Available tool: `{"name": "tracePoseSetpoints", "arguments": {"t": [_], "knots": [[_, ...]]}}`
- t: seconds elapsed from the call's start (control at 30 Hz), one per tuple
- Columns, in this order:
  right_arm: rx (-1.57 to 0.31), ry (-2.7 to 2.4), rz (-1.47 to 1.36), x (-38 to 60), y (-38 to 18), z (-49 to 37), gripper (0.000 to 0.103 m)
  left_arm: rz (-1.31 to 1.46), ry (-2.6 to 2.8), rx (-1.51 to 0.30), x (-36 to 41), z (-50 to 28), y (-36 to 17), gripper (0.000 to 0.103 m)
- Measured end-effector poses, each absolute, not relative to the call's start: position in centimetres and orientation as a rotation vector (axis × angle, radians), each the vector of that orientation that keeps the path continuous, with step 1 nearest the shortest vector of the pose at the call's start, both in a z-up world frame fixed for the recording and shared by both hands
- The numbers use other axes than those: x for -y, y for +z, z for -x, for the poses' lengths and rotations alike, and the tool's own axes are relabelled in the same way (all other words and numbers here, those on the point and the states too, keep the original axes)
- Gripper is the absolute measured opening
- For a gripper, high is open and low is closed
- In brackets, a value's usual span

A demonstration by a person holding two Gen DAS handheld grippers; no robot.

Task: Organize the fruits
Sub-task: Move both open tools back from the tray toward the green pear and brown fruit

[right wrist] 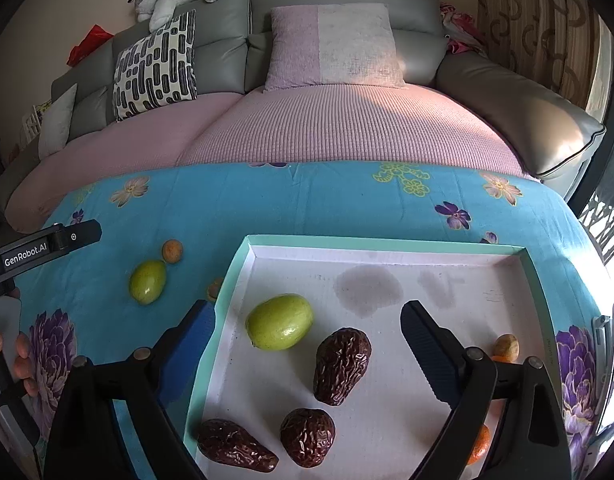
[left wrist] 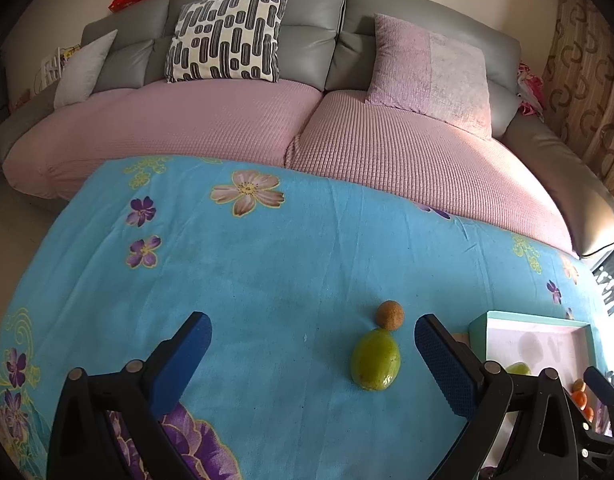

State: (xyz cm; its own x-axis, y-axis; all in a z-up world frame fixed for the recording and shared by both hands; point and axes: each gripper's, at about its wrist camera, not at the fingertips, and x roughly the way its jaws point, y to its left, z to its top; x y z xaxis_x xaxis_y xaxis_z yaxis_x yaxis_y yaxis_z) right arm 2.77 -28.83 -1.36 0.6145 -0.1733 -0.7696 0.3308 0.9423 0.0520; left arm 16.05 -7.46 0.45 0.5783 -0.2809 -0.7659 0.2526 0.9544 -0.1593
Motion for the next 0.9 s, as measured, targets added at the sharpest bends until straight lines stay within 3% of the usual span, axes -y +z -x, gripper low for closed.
{"name": "tracePoseSetpoints", "arguments": {"t": [0.07,0.13,0.27,0.53,0.6,0.83,0.9], "knots": [[-0.858,-0.295,-0.208,29.1,-1.3,-2.8,0.081,0.055,-0.322,-0.912,7.3,-16.4,0.0,0.102],[-0.858,-0.299,-0.227,29.4,-1.3,-2.8,0.078,0.056,-0.320,-0.915,7.2,-16.8,-0.3,0.102],[-0.846,-0.266,-0.306,30.0,-1.1,-3.1,0.067,0.092,-0.340,-0.958,6.9,-17.6,-1.3,0.087],[-0.873,-0.256,-0.296,28.8,-1.6,-4.1,0.065,0.126,-0.436,-1.048,8.2,-17.1,-3.3,0.081],[-0.880,-0.257,-0.287,28.7,-1.9,-4.1,0.065,0.132,-0.467,-1.066,8.8,-17.0,-3.7,0.068],[-0.886,-0.262,-0.275,28.6,-2.0,-4.1,0.065,0.125,-0.530,-1.128,10.3,-16.7,-5.3,0.055],[-0.887,-0.262,-0.270,28.6,-2.0,-4.1,0.065,0.124,-0.542,-1.139,10.6,-16.6,-5.6,0.046]]}}
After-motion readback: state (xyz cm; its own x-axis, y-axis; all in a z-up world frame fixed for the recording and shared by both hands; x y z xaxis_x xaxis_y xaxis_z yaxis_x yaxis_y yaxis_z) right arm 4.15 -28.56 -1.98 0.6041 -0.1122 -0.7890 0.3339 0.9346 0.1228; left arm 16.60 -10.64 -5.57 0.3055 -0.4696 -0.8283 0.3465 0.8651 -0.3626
